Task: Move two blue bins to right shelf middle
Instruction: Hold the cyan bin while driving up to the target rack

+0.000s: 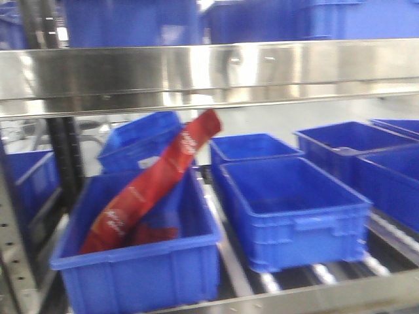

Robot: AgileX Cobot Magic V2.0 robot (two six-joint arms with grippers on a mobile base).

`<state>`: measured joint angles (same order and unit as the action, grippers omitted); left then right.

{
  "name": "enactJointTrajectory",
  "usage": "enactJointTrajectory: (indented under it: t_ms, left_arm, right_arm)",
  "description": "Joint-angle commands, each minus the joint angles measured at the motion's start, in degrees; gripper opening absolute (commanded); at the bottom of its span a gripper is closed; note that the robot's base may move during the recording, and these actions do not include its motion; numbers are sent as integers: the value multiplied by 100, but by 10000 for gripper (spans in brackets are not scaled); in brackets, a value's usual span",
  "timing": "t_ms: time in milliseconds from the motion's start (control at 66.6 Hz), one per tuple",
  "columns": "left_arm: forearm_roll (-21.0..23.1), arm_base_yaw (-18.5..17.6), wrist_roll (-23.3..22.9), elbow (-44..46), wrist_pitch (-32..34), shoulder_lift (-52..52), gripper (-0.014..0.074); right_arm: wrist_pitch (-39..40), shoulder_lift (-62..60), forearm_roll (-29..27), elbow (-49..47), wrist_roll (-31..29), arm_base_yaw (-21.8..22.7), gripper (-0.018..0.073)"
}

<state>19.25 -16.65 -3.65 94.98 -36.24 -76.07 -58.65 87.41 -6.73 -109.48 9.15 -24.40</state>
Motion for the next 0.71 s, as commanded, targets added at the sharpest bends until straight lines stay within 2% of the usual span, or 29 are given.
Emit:
enactJointTrajectory:
  t_ms: [0,691]
  left_arm:
    - [549,-103,-2,75,178,85,-111]
    - [549,-103,-2,75,178,85,-111]
  right_arm:
    - [763,-69,-412,-110,-42,-79,-157]
    - [763,-69,-412,-110,-42,-79,-157]
